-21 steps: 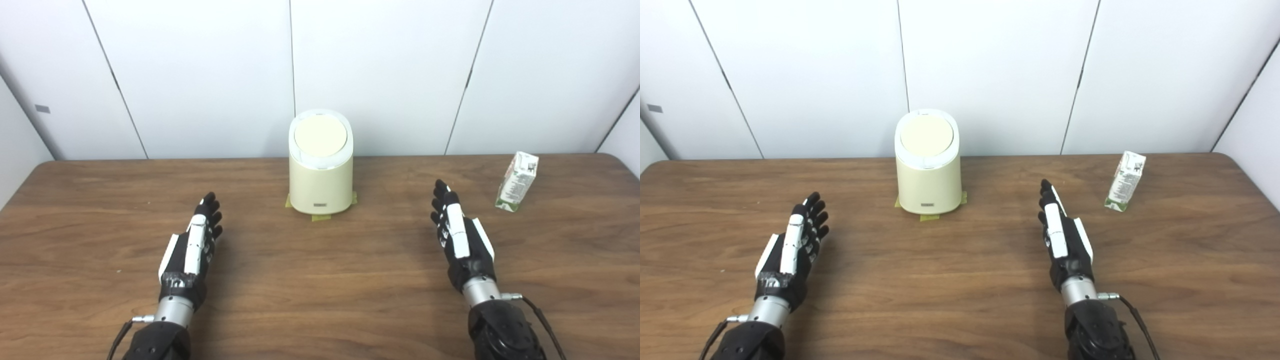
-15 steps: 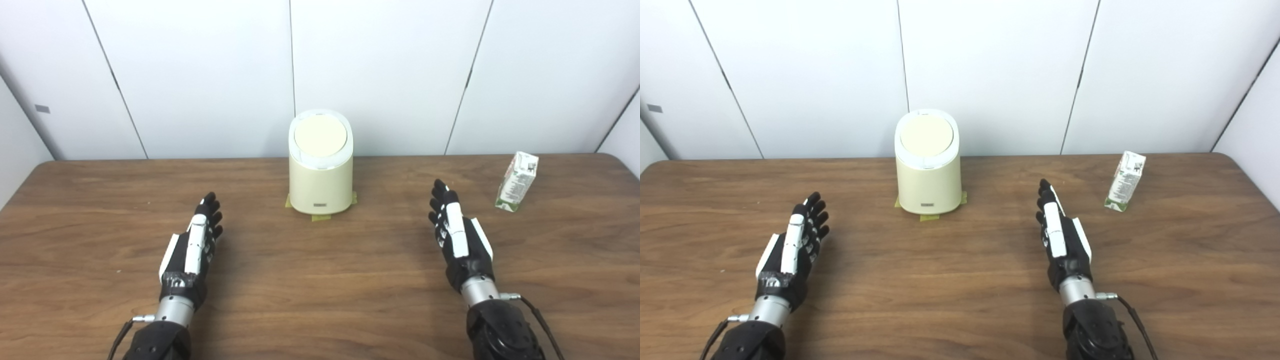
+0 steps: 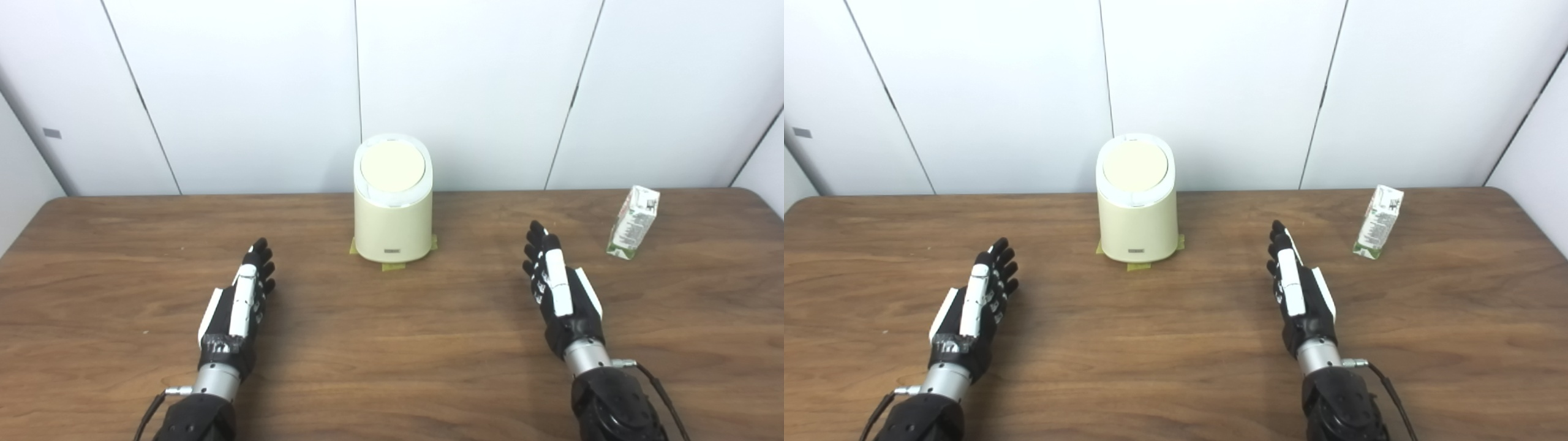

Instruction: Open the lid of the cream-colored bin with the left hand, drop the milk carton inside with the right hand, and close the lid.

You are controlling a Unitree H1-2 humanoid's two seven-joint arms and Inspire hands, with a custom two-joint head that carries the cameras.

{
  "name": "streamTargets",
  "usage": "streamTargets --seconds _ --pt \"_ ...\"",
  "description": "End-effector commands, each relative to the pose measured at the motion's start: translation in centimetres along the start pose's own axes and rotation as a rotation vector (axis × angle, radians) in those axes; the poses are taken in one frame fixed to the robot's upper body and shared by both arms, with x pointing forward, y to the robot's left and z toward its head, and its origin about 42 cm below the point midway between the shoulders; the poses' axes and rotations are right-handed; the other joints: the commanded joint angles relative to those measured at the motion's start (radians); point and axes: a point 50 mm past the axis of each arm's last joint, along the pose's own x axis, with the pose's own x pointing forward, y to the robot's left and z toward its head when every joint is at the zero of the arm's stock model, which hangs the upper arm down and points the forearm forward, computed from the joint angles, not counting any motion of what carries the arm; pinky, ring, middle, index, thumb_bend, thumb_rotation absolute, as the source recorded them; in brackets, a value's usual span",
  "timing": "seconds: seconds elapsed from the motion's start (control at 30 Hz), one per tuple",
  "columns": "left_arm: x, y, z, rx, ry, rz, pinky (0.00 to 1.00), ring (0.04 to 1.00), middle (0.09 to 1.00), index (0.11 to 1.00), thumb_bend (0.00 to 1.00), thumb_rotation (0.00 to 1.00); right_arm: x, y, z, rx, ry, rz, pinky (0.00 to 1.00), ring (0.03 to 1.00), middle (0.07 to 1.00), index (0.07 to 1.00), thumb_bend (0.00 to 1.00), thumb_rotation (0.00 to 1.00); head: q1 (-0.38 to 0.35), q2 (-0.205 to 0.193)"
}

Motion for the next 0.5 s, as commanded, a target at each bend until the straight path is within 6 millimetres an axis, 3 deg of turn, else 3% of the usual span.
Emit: streamTargets --seconds 0.0,0.17,0.27,0.37,0.43,0.47 --pt "1.1 -0.4 2.2 0.007 -0.09 -0.019 1.0 1.0 1.0 1.0 0.48 1.0 1.2 0.4 2.7 0.007 -0.099 0.024 1.0 1.0 1.0 0.985 0.7 1.0 -0.006 0.007" --pt "1.7 -0.9 3.6 0.062 -0.101 -0.021 1.0 1.0 1.0 1.0 0.58 0.98 0.8 0.5 3.0 0.012 -0.102 0.033 0.99 1.0 1.0 0.985 0.69 1.0 0.0 0.005" --pt "3.9 -1.2 6.6 0.156 -0.152 -0.029 0.97 0.986 0.996 1.0 0.62 0.92 0.6 0.5 2.9 0.01 -0.101 0.037 0.98 1.0 0.998 0.981 0.7 1.0 0.004 0.004" --pt "6.4 -2.1 10.4 0.256 -0.212 -0.023 0.9 0.932 0.976 1.0 0.61 0.77 0.7 0.4 2.8 0.019 -0.097 0.04 0.99 1.0 0.998 0.982 0.7 1.0 0.004 0.004" --pt "7.9 -2.8 12.3 0.286 -0.24 -0.017 0.86 0.917 0.959 1.0 0.64 0.57 0.8 0.4 2.6 0.028 -0.096 0.042 0.99 1.0 1.0 0.986 0.69 1.0 0.015 0.007" --pt "8.9 -3.3 13.2 0.32 -0.249 -0.013 0.85 0.915 0.955 1.0 0.64 0.53 0.8 0.4 2.6 0.031 -0.095 0.044 0.99 1.0 1.0 0.987 0.69 1.0 0.016 0.004"
